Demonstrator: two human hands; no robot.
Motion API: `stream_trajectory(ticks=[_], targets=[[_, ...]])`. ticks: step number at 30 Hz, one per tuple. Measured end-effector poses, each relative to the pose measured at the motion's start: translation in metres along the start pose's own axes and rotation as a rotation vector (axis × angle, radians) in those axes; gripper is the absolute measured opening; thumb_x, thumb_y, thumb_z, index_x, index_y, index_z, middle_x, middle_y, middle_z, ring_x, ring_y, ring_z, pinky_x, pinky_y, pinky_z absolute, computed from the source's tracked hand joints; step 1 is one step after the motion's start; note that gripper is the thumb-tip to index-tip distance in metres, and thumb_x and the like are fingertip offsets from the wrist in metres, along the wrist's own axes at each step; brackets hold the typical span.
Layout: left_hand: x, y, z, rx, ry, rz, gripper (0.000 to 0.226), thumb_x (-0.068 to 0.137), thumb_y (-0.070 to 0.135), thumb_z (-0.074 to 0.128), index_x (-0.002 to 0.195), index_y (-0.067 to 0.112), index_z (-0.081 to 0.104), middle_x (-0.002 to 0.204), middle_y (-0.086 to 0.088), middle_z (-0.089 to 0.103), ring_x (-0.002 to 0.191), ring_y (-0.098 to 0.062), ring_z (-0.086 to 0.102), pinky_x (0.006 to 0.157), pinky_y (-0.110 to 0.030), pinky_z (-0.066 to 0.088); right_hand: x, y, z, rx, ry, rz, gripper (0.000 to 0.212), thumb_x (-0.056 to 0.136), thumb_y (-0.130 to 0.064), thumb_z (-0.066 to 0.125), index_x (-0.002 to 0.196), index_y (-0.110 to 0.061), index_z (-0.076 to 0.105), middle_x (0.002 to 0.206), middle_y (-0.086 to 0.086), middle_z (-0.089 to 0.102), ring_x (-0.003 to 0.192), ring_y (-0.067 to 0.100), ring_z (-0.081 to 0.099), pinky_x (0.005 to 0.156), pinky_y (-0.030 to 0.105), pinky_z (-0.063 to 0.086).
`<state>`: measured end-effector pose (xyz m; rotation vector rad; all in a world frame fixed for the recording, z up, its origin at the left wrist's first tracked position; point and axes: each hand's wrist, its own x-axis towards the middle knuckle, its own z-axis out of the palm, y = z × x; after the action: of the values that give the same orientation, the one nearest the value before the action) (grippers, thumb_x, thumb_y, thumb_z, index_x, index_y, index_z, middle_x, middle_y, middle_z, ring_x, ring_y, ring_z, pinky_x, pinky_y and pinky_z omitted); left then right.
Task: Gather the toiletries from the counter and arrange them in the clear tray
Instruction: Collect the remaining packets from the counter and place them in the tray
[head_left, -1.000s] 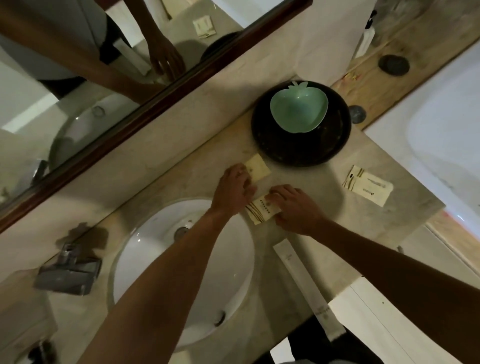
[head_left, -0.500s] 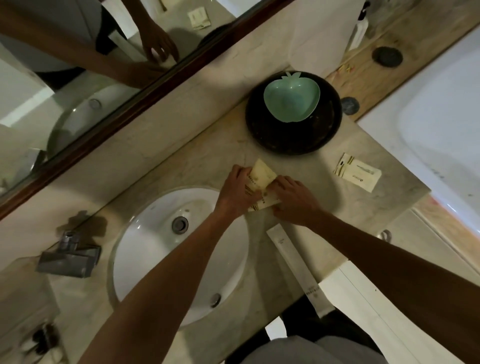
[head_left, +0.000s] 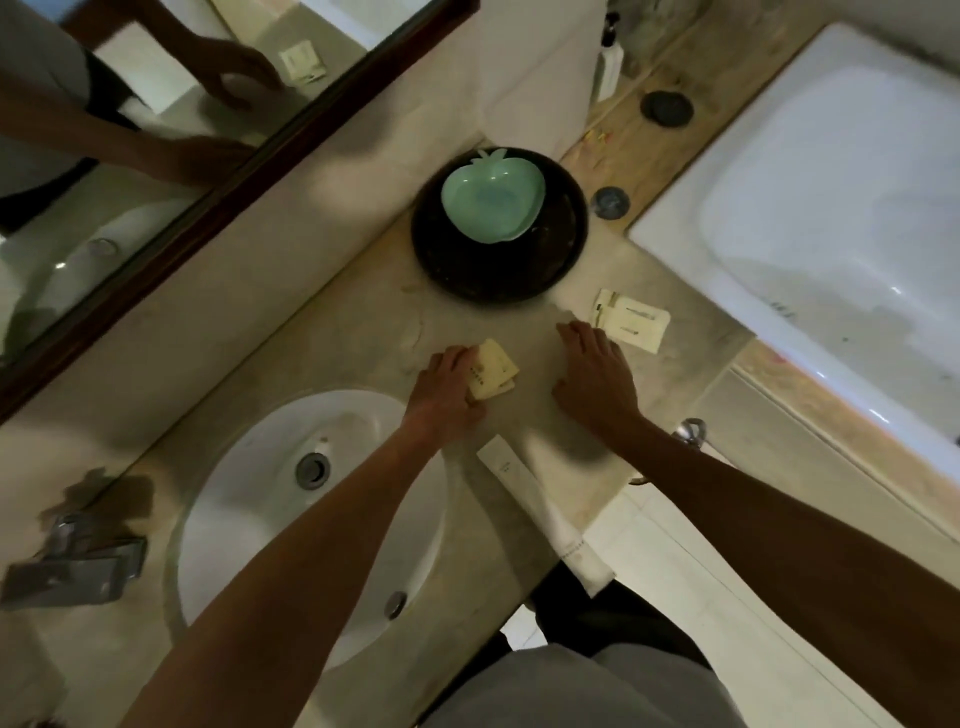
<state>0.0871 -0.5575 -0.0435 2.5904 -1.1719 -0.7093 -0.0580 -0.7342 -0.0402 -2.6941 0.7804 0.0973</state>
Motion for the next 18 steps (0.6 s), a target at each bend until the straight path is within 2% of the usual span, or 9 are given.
stream_trajectory(ticks=[2, 3, 5, 7, 9, 12, 14, 18], targets=[[0.005, 0.007, 0.002, -0.013, -0.007, 0.031, 0.083, 0.077, 0.026, 0.069, 0.148, 0.017, 0.027, 0.148, -0.003, 0.032, 0.131, -0.025, 0.033, 0.104, -0.042, 0.037, 0.006, 0.018, -0.006, -0.058, 0.069, 0.079, 0.076, 0.066, -0.018, 0.066, 0.138, -0.005, 0.046, 0.139, 0.018, 0.05, 0.123, 0.036, 0.048, 0.099, 0.046, 0.042], [0.009, 0.011, 0.003, -0.023, -0.008, 0.048, 0.082, 0.076, 0.025, 0.069, 0.148, 0.017, 0.028, 0.148, -0.004, 0.033, 0.131, -0.025, 0.033, 0.104, -0.042, 0.037, 0.009, 0.028, -0.009, -0.073, 0.077, 0.11, 0.077, 0.067, -0.018, 0.064, 0.14, -0.004, 0.044, 0.142, 0.019, 0.048, 0.127, 0.037, 0.046, 0.102, 0.048, 0.04], [0.014, 0.021, 0.005, -0.033, -0.003, 0.088, 0.082, 0.075, 0.025, 0.068, 0.147, 0.016, 0.03, 0.146, -0.005, 0.036, 0.129, -0.026, 0.036, 0.103, -0.041, 0.038, 0.017, 0.046, -0.014, -0.07, 0.034, 0.185, 0.083, 0.076, -0.025, 0.061, 0.151, -0.008, 0.029, 0.156, 0.016, 0.032, 0.143, 0.035, 0.03, 0.115, 0.05, 0.026], [0.017, 0.031, 0.006, -0.035, 0.012, 0.115, 0.084, 0.073, 0.031, 0.07, 0.146, 0.017, 0.031, 0.143, -0.005, 0.039, 0.127, -0.025, 0.039, 0.102, -0.04, 0.037, 0.026, 0.059, -0.017, 0.015, -0.035, 0.268, 0.088, 0.081, -0.035, 0.06, 0.155, -0.015, 0.017, 0.161, 0.01, 0.023, 0.147, 0.03, 0.02, 0.12, 0.046, 0.017], [0.017, 0.035, 0.007, -0.017, 0.037, 0.131, 0.086, 0.073, 0.039, 0.071, 0.146, 0.017, 0.031, 0.141, -0.005, 0.041, 0.124, -0.024, 0.04, 0.1, -0.041, 0.038, 0.032, 0.065, -0.017, 0.067, -0.028, 0.289, 0.083, 0.082, -0.039, 0.065, 0.151, -0.015, 0.027, 0.152, 0.012, 0.035, 0.137, 0.032, 0.033, 0.114, 0.044, 0.025], [0.017, 0.036, 0.009, 0.024, 0.048, 0.122, 0.08, 0.077, 0.036, 0.071, 0.145, 0.017, 0.033, 0.141, -0.005, 0.042, 0.125, -0.025, 0.041, 0.098, -0.04, 0.04, 0.033, 0.058, -0.02, 0.064, -0.048, 0.284, 0.073, 0.078, -0.04, 0.075, 0.138, -0.012, 0.043, 0.134, 0.016, 0.046, 0.121, 0.034, 0.043, 0.101, 0.045, 0.036], [0.017, 0.035, 0.008, 0.037, 0.047, 0.107, 0.077, 0.078, 0.031, 0.071, 0.144, 0.016, 0.034, 0.14, -0.006, 0.042, 0.125, -0.025, 0.041, 0.098, -0.04, 0.04, 0.032, 0.048, -0.023, 0.068, -0.033, 0.257, 0.074, 0.073, -0.036, 0.081, 0.133, -0.011, 0.046, 0.13, 0.016, 0.046, 0.118, 0.033, 0.044, 0.098, 0.046, 0.038], [0.015, 0.025, 0.003, 0.046, 0.052, 0.084, 0.076, 0.077, 0.028, 0.073, 0.142, 0.015, 0.036, 0.138, -0.008, 0.043, 0.123, -0.026, 0.043, 0.098, -0.041, 0.041, 0.026, 0.031, -0.027, 0.048, 0.086, 0.045, 0.086, 0.062, -0.031, 0.09, 0.132, -0.009, 0.046, 0.124, 0.015, 0.049, 0.11, 0.032, 0.048, 0.094, 0.044, 0.041]])
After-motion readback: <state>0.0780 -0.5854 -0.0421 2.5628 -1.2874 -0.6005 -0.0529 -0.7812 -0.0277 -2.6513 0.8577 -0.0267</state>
